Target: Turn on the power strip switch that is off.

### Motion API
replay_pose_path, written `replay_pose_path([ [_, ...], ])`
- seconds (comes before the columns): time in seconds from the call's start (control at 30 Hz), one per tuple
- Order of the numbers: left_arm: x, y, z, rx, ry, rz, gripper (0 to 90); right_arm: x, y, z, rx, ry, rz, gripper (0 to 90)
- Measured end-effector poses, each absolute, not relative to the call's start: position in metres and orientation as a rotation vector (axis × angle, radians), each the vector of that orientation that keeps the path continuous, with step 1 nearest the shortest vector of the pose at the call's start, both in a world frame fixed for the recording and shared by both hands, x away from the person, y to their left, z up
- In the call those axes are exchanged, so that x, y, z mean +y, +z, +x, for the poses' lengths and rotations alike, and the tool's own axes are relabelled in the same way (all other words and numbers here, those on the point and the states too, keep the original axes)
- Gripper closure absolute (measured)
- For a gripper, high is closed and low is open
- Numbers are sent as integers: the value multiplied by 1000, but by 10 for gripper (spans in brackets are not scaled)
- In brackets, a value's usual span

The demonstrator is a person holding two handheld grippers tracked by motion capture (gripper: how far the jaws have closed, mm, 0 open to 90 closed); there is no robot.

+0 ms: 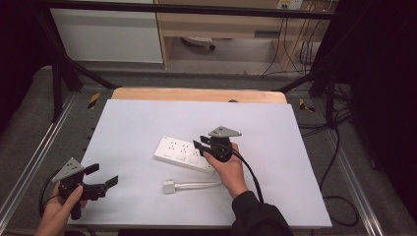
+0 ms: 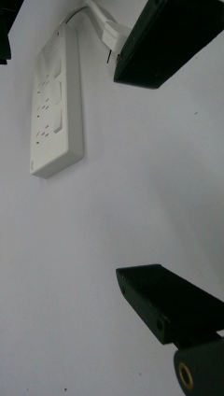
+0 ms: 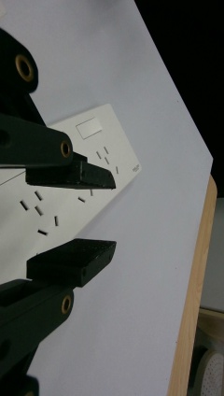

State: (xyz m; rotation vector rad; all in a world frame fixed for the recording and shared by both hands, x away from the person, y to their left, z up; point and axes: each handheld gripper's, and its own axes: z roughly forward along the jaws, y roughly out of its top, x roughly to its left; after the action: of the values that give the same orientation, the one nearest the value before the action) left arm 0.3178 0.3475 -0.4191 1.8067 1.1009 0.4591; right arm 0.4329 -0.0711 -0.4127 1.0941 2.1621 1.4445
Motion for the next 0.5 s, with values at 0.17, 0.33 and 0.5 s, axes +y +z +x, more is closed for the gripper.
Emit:
replay_pose_path([
  [0.17,347,-419,318,1100,459,1807,66,-66,-415,431,2184,1441,1073,681],
  [0.33,348,-419,318,1100,460,1808,66,-61,-418,430,2198,1430,1061,705],
  [0.5,347,-419,318,1102,459,1813,66,-55,-422,428,2211,1414,1046,726],
])
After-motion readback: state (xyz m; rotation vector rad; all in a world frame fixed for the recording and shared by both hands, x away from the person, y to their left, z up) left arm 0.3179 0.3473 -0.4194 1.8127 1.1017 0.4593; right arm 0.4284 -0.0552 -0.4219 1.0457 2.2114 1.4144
